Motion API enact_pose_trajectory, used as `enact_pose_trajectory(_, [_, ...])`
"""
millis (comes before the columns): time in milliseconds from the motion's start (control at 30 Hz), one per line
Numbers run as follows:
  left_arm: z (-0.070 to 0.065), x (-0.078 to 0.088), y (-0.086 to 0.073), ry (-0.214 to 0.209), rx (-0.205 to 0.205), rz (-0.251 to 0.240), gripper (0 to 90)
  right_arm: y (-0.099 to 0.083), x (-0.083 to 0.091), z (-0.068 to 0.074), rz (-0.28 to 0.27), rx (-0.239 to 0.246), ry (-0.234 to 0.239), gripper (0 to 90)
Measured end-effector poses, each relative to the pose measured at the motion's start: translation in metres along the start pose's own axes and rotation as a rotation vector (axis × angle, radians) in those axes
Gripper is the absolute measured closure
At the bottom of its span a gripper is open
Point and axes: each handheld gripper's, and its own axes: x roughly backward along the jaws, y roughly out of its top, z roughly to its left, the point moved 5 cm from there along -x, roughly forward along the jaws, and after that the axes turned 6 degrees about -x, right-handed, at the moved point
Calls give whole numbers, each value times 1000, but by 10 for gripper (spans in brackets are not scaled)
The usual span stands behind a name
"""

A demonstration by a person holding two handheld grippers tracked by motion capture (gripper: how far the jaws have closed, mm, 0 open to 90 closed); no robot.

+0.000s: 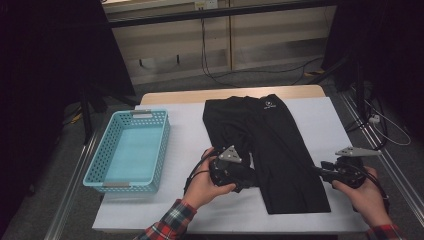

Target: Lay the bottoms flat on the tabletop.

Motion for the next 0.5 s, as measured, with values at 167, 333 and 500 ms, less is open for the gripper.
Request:
enact_pose_trajectory(167, [19,11,-8,76,14,-5,284,3,-11,2,3,-19,13,564])
enact_pose_trajectory(333, [30,18,-14,128,42,-11,229,-5,-18,9,38,31,-17,681])
enact_pose_trajectory(500, [19,4,-15,63,16,-1,262,-7,-15,9,49,19,1,889])
